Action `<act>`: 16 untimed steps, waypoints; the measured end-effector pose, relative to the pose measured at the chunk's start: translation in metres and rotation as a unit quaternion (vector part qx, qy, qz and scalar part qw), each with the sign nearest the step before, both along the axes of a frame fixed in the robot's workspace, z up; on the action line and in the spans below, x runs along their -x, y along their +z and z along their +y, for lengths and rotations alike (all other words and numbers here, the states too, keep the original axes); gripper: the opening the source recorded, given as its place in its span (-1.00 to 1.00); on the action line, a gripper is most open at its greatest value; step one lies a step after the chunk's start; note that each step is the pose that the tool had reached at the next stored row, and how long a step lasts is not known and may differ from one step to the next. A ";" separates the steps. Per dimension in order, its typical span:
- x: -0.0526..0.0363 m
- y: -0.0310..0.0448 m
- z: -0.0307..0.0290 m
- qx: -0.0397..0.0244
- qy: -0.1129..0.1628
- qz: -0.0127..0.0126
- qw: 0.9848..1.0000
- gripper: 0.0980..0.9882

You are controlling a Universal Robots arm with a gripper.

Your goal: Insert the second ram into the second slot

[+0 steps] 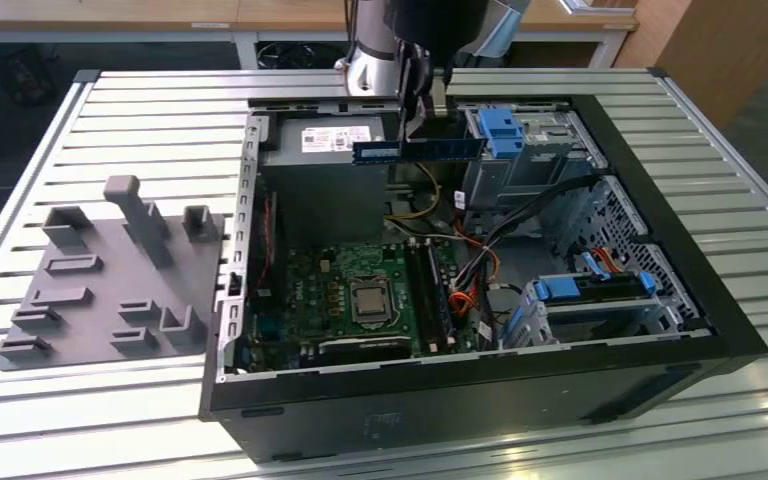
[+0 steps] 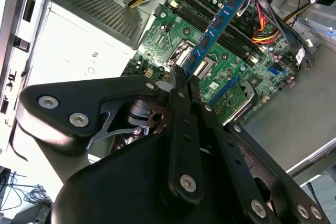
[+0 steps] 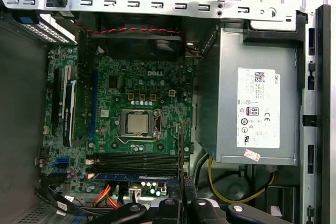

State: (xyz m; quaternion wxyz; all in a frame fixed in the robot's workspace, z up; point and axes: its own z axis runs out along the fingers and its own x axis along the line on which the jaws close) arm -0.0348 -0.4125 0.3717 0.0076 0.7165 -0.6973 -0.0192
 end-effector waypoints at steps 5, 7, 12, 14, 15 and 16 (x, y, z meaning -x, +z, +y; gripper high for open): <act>0.0000 -0.0001 -0.0032 0.000 0.000 0.000 1.000 -0.91; 0.0000 -0.0004 -0.0075 0.000 0.000 0.000 1.000 -0.91; 0.0000 -0.0004 -0.0084 0.000 0.000 0.000 1.000 -0.91; 0.0000 -0.0004 -0.0088 0.000 0.000 0.000 1.000 -0.91; 0.0000 -0.0004 -0.0090 0.000 0.000 0.000 1.000 -0.91; 0.0000 -0.0005 -0.0092 0.000 0.000 0.000 1.000 -0.91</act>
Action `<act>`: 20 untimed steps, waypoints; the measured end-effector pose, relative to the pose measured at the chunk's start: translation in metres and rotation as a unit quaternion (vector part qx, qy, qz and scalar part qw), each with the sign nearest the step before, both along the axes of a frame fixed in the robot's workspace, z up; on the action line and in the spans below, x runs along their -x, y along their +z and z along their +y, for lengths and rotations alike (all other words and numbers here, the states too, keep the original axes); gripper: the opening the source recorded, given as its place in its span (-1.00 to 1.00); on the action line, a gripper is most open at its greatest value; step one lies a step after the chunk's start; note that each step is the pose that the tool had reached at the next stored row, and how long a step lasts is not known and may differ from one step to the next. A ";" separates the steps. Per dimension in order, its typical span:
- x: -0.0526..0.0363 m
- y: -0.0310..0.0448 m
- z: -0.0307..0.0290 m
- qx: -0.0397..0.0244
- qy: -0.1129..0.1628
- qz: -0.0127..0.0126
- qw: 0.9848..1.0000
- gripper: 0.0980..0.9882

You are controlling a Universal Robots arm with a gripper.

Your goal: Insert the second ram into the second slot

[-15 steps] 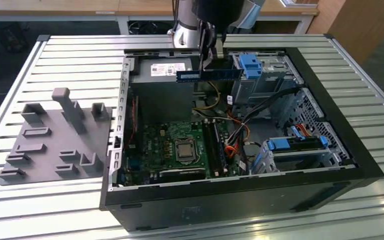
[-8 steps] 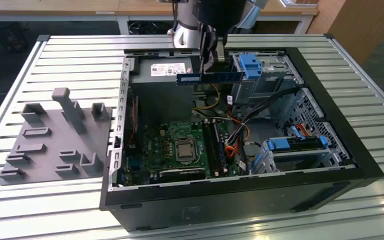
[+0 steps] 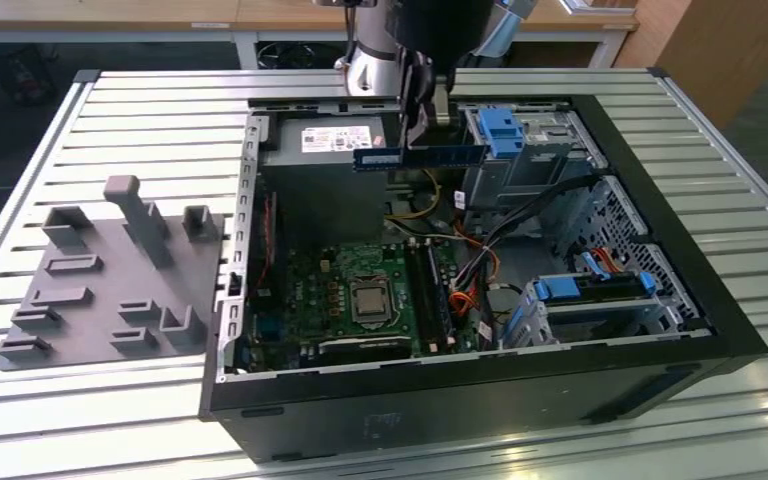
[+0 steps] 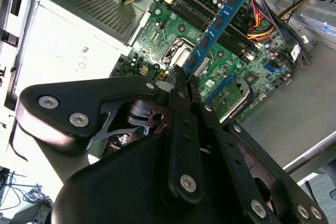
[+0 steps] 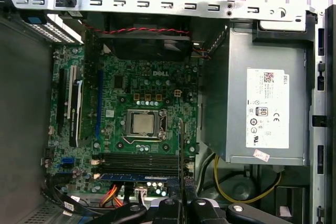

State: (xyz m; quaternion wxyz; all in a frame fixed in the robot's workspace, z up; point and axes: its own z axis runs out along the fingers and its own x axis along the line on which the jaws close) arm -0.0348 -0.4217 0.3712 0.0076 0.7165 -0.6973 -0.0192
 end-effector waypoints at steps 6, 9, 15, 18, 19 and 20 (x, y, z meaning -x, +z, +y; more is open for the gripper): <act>0.0000 0.0000 -0.0020 0.000 0.000 0.000 1.000 -0.91; 0.0000 -0.0001 -0.0034 0.000 0.000 0.000 1.000 -0.91; 0.0000 -0.0001 -0.0065 0.000 0.000 0.000 1.000 -0.91; 0.0000 -0.0001 -0.0086 0.000 0.000 0.000 1.000 -0.91; 0.0000 -0.0001 -0.0095 0.000 0.000 0.000 1.000 -0.91; 0.0000 -0.0001 -0.0105 0.000 0.000 0.000 1.000 -0.91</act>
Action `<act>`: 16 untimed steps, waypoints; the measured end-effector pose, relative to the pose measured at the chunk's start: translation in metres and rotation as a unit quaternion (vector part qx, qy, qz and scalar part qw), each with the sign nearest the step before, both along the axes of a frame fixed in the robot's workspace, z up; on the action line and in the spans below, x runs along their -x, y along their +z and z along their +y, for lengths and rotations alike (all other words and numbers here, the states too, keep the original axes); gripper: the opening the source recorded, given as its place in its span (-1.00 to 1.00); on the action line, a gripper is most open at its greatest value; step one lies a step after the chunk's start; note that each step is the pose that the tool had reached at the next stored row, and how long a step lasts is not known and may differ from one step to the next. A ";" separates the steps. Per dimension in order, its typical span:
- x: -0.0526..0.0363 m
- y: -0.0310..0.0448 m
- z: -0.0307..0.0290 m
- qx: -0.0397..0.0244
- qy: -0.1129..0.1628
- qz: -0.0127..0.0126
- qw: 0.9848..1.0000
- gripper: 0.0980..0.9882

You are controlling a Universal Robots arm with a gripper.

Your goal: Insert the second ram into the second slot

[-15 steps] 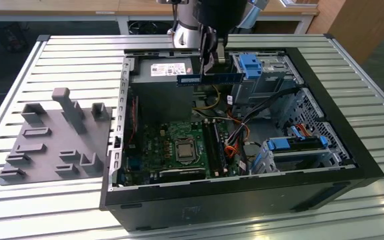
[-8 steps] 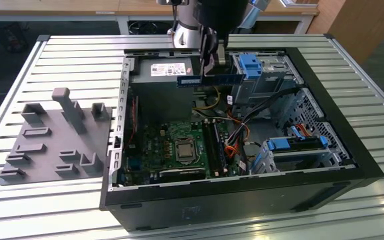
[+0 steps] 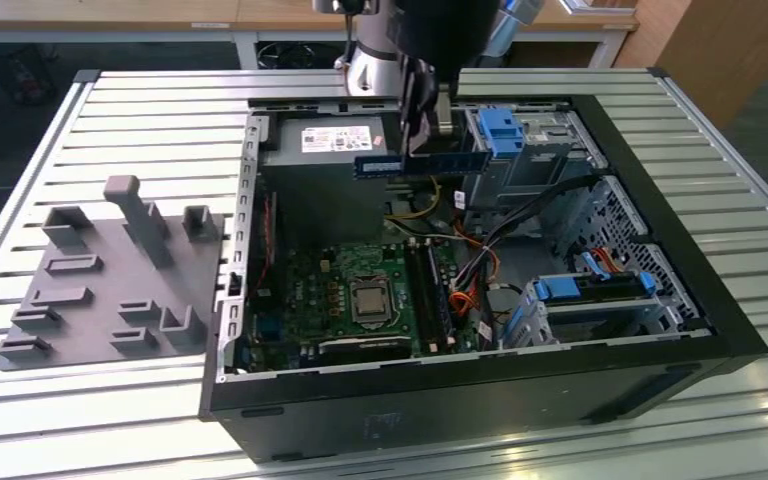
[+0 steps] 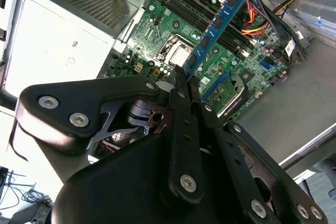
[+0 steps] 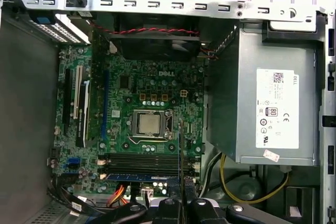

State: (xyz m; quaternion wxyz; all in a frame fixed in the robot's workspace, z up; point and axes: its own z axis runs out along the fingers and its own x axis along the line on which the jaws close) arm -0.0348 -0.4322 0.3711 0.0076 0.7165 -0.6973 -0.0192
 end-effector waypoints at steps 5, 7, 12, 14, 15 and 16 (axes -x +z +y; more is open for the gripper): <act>0.0000 -0.0001 -0.0070 0.000 0.000 0.000 1.000 -0.91; 0.0000 -0.0002 -0.0100 0.000 0.000 0.000 1.000 -0.91; 0.0000 -0.0002 -0.0167 0.000 0.000 0.000 1.000 -0.91; 0.0000 -0.0003 -0.0192 0.000 0.000 0.000 1.000 -0.91; 0.0000 -0.0003 -0.0204 0.000 0.000 0.000 1.000 -0.91; 0.0000 -0.0003 -0.0214 0.000 0.000 0.000 1.000 -0.91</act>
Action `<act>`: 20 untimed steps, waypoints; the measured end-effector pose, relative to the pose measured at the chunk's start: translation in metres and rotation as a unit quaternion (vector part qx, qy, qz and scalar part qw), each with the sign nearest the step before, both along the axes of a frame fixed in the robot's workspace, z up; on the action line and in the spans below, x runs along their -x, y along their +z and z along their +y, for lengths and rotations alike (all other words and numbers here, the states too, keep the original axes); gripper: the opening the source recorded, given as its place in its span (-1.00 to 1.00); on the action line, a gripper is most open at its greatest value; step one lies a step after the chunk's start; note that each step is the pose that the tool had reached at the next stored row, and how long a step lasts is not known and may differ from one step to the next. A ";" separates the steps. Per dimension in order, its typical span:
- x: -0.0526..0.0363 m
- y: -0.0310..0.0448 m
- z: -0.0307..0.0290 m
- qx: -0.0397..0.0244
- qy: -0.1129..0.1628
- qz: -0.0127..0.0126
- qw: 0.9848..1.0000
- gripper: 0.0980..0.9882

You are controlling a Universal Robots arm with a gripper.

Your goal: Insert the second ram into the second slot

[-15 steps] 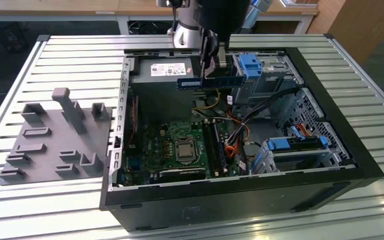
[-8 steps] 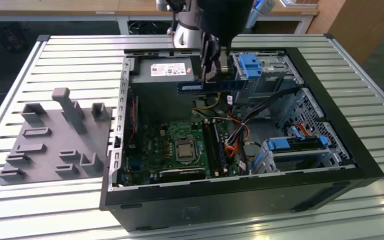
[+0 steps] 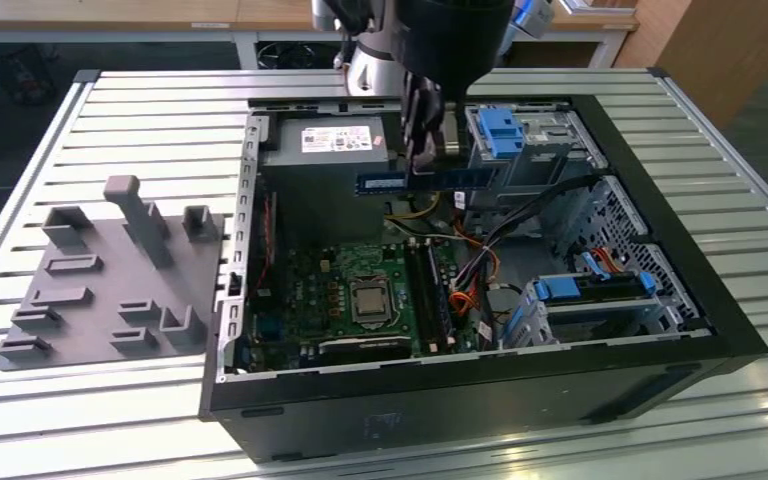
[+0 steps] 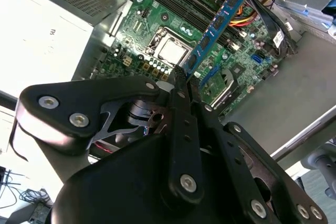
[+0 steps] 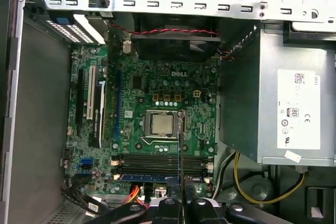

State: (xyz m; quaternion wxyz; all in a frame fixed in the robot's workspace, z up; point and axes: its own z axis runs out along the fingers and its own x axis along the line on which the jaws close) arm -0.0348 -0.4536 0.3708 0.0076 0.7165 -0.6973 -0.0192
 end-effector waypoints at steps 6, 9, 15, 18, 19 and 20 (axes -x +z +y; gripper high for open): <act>0.0000 0.0000 -0.0019 0.000 -0.003 0.000 1.000 -0.91; 0.0000 0.0000 -0.0020 0.000 -0.017 0.000 1.000 -0.91; 0.0000 0.0000 -0.0020 0.000 -0.045 0.000 0.999 -0.91; 0.0000 0.0000 -0.0020 0.000 -0.054 0.000 0.999 -0.91; 0.0000 0.0000 -0.0020 0.000 -0.057 0.000 0.998 -0.91; 0.0000 0.0000 -0.0020 0.000 -0.060 0.000 0.998 -0.91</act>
